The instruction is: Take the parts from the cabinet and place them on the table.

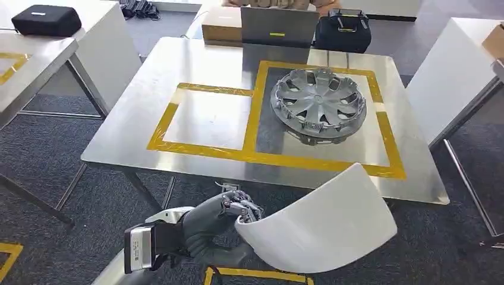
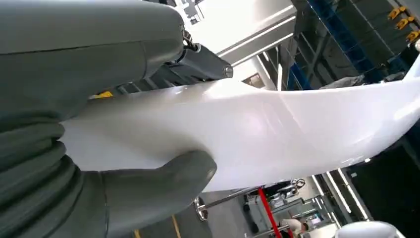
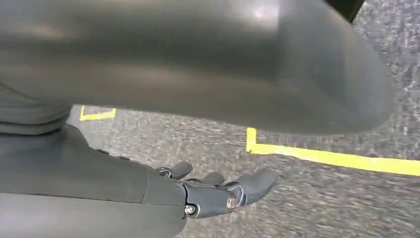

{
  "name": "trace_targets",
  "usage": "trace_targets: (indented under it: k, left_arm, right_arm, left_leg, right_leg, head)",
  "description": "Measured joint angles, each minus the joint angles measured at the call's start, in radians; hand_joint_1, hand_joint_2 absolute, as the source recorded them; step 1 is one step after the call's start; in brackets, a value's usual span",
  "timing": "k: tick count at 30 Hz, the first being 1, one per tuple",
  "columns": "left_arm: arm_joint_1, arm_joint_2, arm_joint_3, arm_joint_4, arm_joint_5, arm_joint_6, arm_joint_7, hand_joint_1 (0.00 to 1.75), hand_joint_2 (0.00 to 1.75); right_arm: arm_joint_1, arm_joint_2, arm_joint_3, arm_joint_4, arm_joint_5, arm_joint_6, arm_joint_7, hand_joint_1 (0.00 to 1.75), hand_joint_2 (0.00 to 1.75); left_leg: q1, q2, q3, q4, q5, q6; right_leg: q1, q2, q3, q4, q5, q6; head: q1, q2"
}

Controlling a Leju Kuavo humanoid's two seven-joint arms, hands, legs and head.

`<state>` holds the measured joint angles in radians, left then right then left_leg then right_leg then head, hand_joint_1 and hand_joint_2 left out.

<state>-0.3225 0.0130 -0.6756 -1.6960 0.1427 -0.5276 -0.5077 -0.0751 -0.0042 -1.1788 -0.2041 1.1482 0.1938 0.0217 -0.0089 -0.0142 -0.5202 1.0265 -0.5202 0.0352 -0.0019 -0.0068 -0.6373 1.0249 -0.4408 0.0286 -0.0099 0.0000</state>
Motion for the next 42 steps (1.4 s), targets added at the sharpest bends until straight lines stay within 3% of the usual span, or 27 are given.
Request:
trace_targets:
  k: [1,2,3,5,6,8,10,11,14,15,16,17,19,21,23,24,25,26,27,29,30,31,34,36,40,41,42]
  left_arm:
    - [0.000,-0.001,0.000,-0.001,0.000,0.000,0.002,1.75,1.75]
    - [0.001,-0.002,-0.001,-0.003,0.000,0.000,0.002,1.75,1.75]
    - [0.001,-0.002,-0.002,-0.004,0.000,0.000,0.002,1.75,1.75]
    - [0.001,-0.002,-0.002,-0.012,-0.001,0.000,0.004,1.75,1.75]
    - [0.001,-0.002,-0.003,-0.017,-0.004,0.000,0.006,1.75,1.75]
    - [0.008,-0.001,-0.003,-0.022,-0.013,0.000,0.014,1.75,1.75]
    - [0.015,0.000,-0.003,-0.025,-0.021,-0.001,0.022,1.75,1.75]
    - [0.015,0.000,-0.003,-0.029,-0.026,-0.001,0.025,1.75,1.75]
    - [0.010,0.000,-0.003,-0.041,-0.032,-0.001,0.032,1.75,1.75]
    - [0.008,0.001,-0.003,-0.041,-0.032,-0.001,0.032,1.75,1.75]
    - [0.006,0.001,-0.003,-0.042,-0.034,-0.001,0.035,1.75,1.75]
    - [0.005,0.002,-0.002,-0.043,-0.034,-0.001,0.037,1.75,1.75]
    - [0.000,0.001,-0.003,-0.046,-0.034,0.002,0.038,1.75,1.75]
    - [-0.009,0.001,-0.003,-0.047,-0.033,0.004,0.040,1.75,1.75]
    - [-0.013,0.001,-0.003,-0.048,-0.032,0.008,0.041,1.75,1.75]
    - [-0.012,0.002,-0.003,-0.047,-0.030,0.009,0.043,1.75,1.75]
    - [-0.012,0.003,-0.003,-0.047,-0.027,0.011,0.045,1.75,1.75]
    - [-0.013,0.003,-0.003,-0.047,-0.024,0.014,0.047,1.75,1.75]
    - [-0.013,0.003,-0.003,-0.047,-0.022,0.017,0.049,1.75,1.75]
    - [-0.014,0.003,-0.003,-0.047,-0.017,0.019,0.053,1.75,1.75]
    - [-0.015,0.003,-0.003,-0.047,-0.016,0.020,0.055,1.75,1.75]
    - [-0.016,0.002,-0.003,-0.046,-0.016,0.020,0.058,1.75,1.75]
    - [-0.020,0.002,-0.004,-0.047,-0.014,0.021,0.063,1.75,1.75]
    - [-0.025,0.002,-0.004,-0.047,-0.014,0.021,0.066,1.75,1.75]
    - [-0.026,0.004,-0.006,-0.045,-0.014,0.017,0.068,1.75,1.75]
    - [-0.026,0.004,-0.008,-0.044,-0.014,0.016,0.068,1.75,1.75]
    - [-0.027,0.004,-0.009,-0.044,-0.014,0.016,0.068,1.75,1.75]
  right_arm:
    - [-0.001,0.000,0.000,0.000,0.000,0.000,0.000,0.00,0.00]
    - [0.002,0.000,0.000,0.000,0.000,0.000,0.000,0.00,0.00]
    - [0.004,0.000,0.000,0.000,0.000,0.000,0.000,0.00,0.00]
    - [0.003,0.002,0.000,0.000,-0.001,0.000,0.000,0.00,0.00]
    - [0.002,0.002,0.000,0.000,-0.002,0.000,0.001,0.00,0.00]
    - [0.003,0.003,0.000,0.000,-0.002,0.000,0.007,0.00,0.00]
    - [0.006,0.005,0.000,0.000,-0.003,0.002,0.013,0.00,0.00]
    - [0.006,0.008,0.000,0.000,-0.004,0.002,0.017,0.00,0.00]
    - [0.006,0.014,0.000,0.000,-0.007,0.002,0.021,0.00,0.00]
    - [0.003,0.015,0.000,0.000,-0.008,0.002,0.022,0.00,0.00]
    - [0.002,0.016,0.000,0.000,-0.008,0.002,0.023,0.00,0.00]
    - [0.001,0.016,0.000,0.000,-0.008,0.002,0.024,0.00,0.00]
    - [0.001,0.017,0.000,0.000,-0.008,0.004,0.021,0.00,0.00]
    - [-0.005,0.019,0.000,0.000,-0.008,0.006,0.014,0.00,0.00]
    - [-0.007,0.021,0.000,0.000,-0.006,0.006,0.011,0.00,0.00]
    - [-0.005,0.022,0.000,0.000,-0.005,0.006,0.011,0.00,0.00]
    - [-0.003,0.024,0.000,0.000,-0.004,0.006,0.012,0.00,0.00]
    - [-0.002,0.025,0.000,0.000,-0.002,0.006,0.014,0.00,0.00]
    - [-0.002,0.026,0.000,0.000,-0.001,0.006,0.015,0.00,0.00]
    - [-0.002,0.028,0.000,0.000,0.001,0.006,0.021,0.00,0.00]
    - [-0.001,0.028,0.000,0.000,0.001,0.005,0.024,0.00,0.00]
    - [-0.002,0.030,0.000,0.000,0.001,0.005,0.027,0.00,0.00]
    - [0.002,0.032,0.000,0.000,-0.001,0.003,0.032,0.00,0.00]
    - [0.000,0.034,0.000,0.000,-0.003,0.003,0.032,0.00,0.00]
    - [0.000,0.039,0.000,0.000,-0.011,0.003,0.025,0.00,0.00]
    - [0.001,0.040,0.000,0.000,-0.012,0.003,0.022,0.00,0.00]
    - [0.002,0.043,0.000,0.000,-0.015,0.003,0.019,0.00,0.00]
  left_leg:
    - [0.000,0.000,-0.002,-0.004,-0.005,-0.007]
    - [-0.001,0.000,0.006,-0.006,-0.006,-0.012]
    - [-0.001,0.000,0.011,0.006,0.004,-0.020]
    - [-0.001,0.003,0.009,0.033,-0.010,-0.032]
    - [0.000,0.005,-0.025,0.097,-0.021,-0.036]
    - [0.005,0.005,-0.121,0.244,-0.087,-0.042]
    - [0.008,0.006,-0.179,0.301,-0.121,-0.046]
    - [0.009,0.007,-0.178,0.272,-0.097,-0.047]
    - [0.010,0.011,-0.105,0.041,0.075,-0.038]
    - [0.006,0.013,-0.104,0.005,0.081,-0.035]
    - [0.004,0.012,-0.104,0.010,0.051,-0.023]
    - [0.004,0.012,-0.098,0.006,0.070,-0.017]
    - [0.007,0.007,-0.082,0.004,0.072,-0.003]
    - [0.009,0.010,-0.071,-0.002,0.067,0.006]
    - [0.009,0.009,-0.068,-0.002,0.058,0.012]
    - [0.008,0.009,-0.065,-0.002,0.053,0.013]
    - [0.008,0.007,-0.059,-0.002,0.047,0.013]
    - [0.008,0.005,-0.051,-0.002,0.042,0.012]
    - [0.008,0.004,-0.042,-0.002,0.034,0.010]
    - [0.008,0.005,-0.019,-0.002,0.017,0.004]
    - [0.006,0.005,-0.015,0.001,0.010,-0.001]
    - [0.004,0.002,-0.013,-0.001,0.006,-0.007]
    - [0.002,0.002,0.005,0.010,0.011,-0.031]
    - [0.004,0.006,-0.003,0.052,-0.015,-0.044]
    - [0.008,0.007,-0.167,0.292,-0.123,-0.053]
    - [0.009,0.008,-0.181,0.290,-0.112,-0.054]
    - [0.010,0.008,-0.174,0.243,-0.073,-0.052]
  right_leg:
    - [0.003,-0.001,0.002,0.001,-0.019,-0.006]
    - [0.004,0.000,0.007,-0.008,-0.001,-0.014]
    - [0.000,0.001,0.012,-0.012,0.003,-0.022]
    - [-0.006,0.001,0.037,-0.015,0.000,-0.034]
    - [-0.006,0.001,0.044,-0.015,-0.006,-0.040]
    - [-0.006,0.001,0.053,-0.014,-0.018,-0.042]
    - [-0.006,0.001,0.066,-0.014,-0.032,-0.041]
    - [-0.006,0.002,0.076,-0.014,-0.039,-0.039]
    - [-0.007,0.003,0.109,-0.014,-0.064,-0.030]
    - [-0.003,0.004,0.116,-0.007,-0.072,-0.024]
    - [-0.003,0.006,0.114,-0.011,-0.076,-0.017]
    - [-0.004,0.004,0.115,-0.015,-0.082,-0.009]
    - [-0.005,0.005,0.123,0.008,-0.075,0.004]
    - [-0.009,0.007,0.091,0.068,-0.088,0.008]
    - [-0.009,0.007,-0.005,0.221,-0.148,0.015]
    - [-0.009,0.007,-0.048,0.278,-0.179,0.020]
    - [-0.009,0.007,-0.078,0.303,-0.188,0.022]
    - [-0.009,0.007,-0.082,0.283,-0.171,0.021]
    - [-0.009,0.007,-0.070,0.229,-0.132,0.018]
    - [-0.008,0.006,-0.005,0.049,-0.010,0.010]
    - [-0.005,0.005,0.006,-0.005,0.015,0.001]
    - [0.000,0.002,0.004,0.004,-0.043,-0.001]
    - [-0.004,0.007,0.029,-0.013,-0.015,-0.028]
    - [-0.008,0.005,0.058,-0.015,-0.020,-0.040]
    - [-0.008,0.006,0.078,-0.014,-0.044,-0.044]
    - [-0.008,0.006,0.086,-0.014,-0.051,-0.043]
    - [-0.008,0.008,0.097,-0.014,-0.060,-0.041]
  head:
    - [0.001,0.000]
    - [0.002,0.000]
    - [0.000,0.000]
    - [0.000,0.000]
    - [-0.008,0.000]
    - [-0.010,0.000]
    - [-0.011,0.000]
    - [-0.012,0.000]
    - [-0.014,0.000]
    - [-0.015,0.000]
    - [-0.015,0.000]
    - [-0.015,0.000]
    - [-0.014,0.000]
    - [-0.009,0.000]
    - [-0.003,0.000]
    - [-0.002,0.000]
    - [0.000,0.000]
    - [0.001,0.000]
    - [0.002,0.000]
    - [0.004,0.000]
    - [0.005,0.000]
    - [0.005,0.000]
    - [0.006,0.000]
    - [0.002,0.000]
    - [-0.007,0.000]
    - [-0.008,0.000]
    - [-0.008,0.000]
